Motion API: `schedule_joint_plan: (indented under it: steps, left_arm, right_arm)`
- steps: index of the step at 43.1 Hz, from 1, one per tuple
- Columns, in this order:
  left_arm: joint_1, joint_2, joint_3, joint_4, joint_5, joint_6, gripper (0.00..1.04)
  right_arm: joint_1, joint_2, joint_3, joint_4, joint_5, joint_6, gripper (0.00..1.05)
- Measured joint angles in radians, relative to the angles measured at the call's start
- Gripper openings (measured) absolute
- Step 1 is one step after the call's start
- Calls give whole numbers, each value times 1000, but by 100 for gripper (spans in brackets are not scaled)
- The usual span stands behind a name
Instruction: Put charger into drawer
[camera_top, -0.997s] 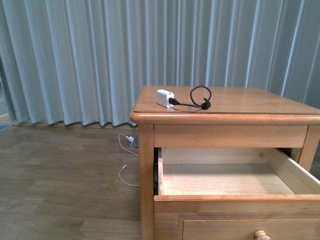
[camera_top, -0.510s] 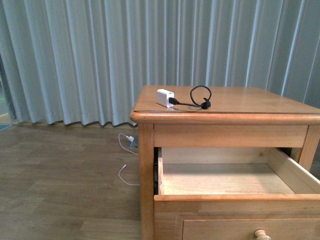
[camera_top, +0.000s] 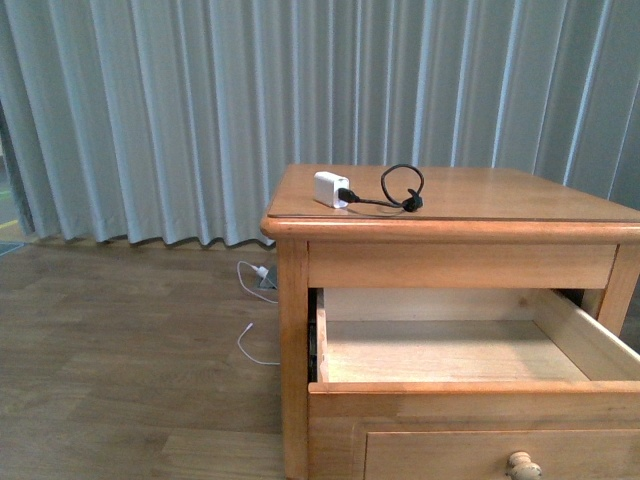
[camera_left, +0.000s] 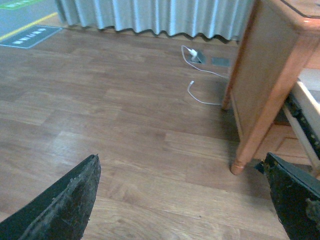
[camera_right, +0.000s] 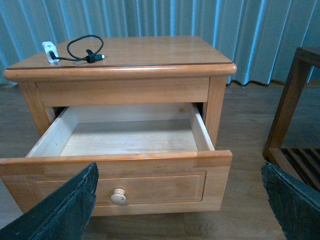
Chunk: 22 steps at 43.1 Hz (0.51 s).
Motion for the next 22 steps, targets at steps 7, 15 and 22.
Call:
schedule_joint_plan:
  steps: [7,15,22]
  left_arm:
    - [-37,391,229,134,74,-6,99]
    - [-84,773,547,187,99,-27,99]
    - [-120,1018,803,177,63,-49,99]
  right_arm:
    - [0,0,0,0,0,0,97]
    - [0,0,0,0,0,0,97]
    - [0,0,0,0,0,0,97]
